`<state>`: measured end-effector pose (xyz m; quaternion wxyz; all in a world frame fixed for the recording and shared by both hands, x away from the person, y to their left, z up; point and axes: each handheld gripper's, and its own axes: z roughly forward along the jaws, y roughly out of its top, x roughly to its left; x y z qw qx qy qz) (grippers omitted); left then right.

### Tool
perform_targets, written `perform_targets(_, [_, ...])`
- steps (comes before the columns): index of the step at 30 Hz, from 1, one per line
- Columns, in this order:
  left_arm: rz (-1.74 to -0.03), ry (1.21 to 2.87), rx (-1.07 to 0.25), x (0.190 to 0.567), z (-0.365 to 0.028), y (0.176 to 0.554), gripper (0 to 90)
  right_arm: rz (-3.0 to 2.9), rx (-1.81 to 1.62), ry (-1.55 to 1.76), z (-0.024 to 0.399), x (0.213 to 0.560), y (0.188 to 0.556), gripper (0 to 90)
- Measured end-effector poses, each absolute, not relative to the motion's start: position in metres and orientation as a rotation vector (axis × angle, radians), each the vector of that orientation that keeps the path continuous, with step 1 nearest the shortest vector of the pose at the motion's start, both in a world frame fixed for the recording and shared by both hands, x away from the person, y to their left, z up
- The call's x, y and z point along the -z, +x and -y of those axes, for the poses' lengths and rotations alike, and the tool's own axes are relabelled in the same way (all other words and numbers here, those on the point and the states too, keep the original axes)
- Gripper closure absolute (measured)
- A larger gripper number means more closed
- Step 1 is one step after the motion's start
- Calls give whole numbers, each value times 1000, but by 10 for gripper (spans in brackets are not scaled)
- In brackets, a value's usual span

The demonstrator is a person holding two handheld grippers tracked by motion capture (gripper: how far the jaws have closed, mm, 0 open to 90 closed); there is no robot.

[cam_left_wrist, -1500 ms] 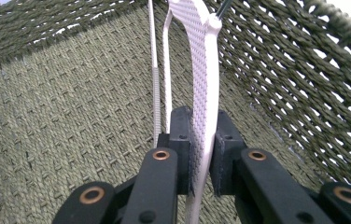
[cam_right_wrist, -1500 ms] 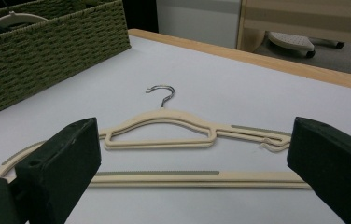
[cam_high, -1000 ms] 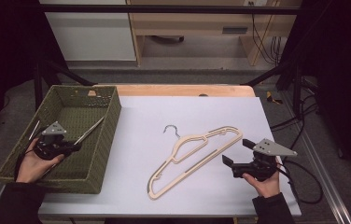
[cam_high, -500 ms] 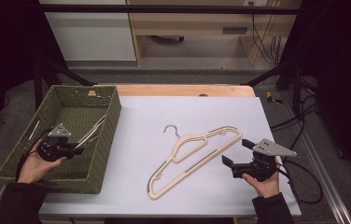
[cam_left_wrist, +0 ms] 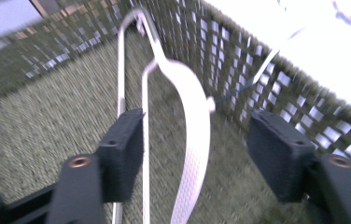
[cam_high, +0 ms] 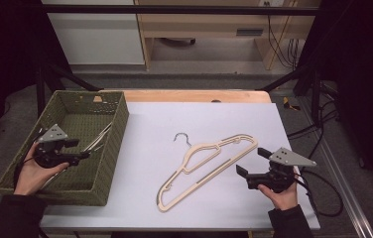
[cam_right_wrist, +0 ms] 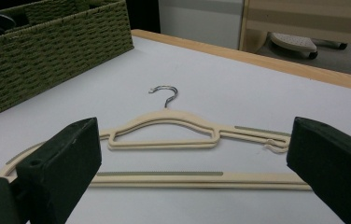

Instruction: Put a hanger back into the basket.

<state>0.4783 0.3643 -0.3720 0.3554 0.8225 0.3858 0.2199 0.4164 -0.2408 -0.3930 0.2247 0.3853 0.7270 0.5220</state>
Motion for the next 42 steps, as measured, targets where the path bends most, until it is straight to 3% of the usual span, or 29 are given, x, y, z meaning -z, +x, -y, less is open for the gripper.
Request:
perform_targets(13, [-947, 1781, -627, 326, -351, 446, 94, -2007, -1445, 1062, 240, 392, 417, 35])
perform_targets(24, [-860, 1679, -605, 314, -305, 431, 74, -1991, -1459, 1076, 240, 391, 418, 34])
perform_targets(42, [-796, 1733, -477, 362, -218, 432, 71, -1999, -1453, 1071, 240, 392, 418, 32])
